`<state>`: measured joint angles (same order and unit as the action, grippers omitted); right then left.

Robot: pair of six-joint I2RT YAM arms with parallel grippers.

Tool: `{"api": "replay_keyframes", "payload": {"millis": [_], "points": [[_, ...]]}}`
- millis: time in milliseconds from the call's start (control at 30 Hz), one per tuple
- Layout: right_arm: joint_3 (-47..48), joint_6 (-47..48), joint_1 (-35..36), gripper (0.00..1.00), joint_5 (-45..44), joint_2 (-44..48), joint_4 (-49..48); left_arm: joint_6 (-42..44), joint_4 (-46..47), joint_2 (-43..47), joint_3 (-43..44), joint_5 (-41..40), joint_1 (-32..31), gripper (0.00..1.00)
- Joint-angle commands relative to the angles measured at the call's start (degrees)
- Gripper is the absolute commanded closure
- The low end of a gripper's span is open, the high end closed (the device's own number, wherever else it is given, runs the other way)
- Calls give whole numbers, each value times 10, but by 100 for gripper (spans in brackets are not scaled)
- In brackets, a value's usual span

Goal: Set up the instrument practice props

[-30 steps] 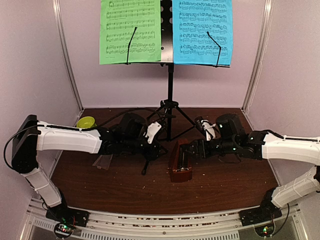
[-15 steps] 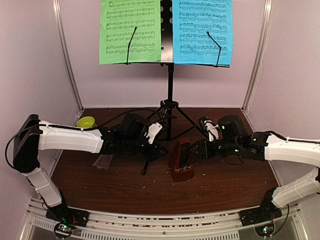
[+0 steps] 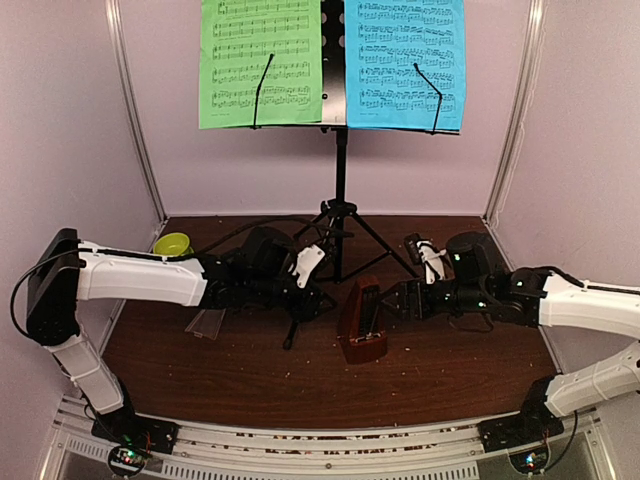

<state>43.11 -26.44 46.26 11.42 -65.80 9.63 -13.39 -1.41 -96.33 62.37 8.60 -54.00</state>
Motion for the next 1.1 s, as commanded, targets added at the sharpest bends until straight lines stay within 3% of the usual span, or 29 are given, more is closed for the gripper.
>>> {"api": "replay_keyframes", "payload": {"millis": [0, 333, 700, 1067], "points": [[10, -8, 0, 22, -16, -8, -3, 8, 11, 0, 16, -1, 1, 58], [-7, -11, -13, 22, -54, 7, 26, 5, 10, 4, 12, -7, 2, 58], [-40, -15, -79, 21, -88, -3, 91, 4, 1, 17, 8, -12, 20, 58], [-18, -36, -178, 11, -59, 64, 125, -16, 17, 75, -42, -20, 59, 58]]}}
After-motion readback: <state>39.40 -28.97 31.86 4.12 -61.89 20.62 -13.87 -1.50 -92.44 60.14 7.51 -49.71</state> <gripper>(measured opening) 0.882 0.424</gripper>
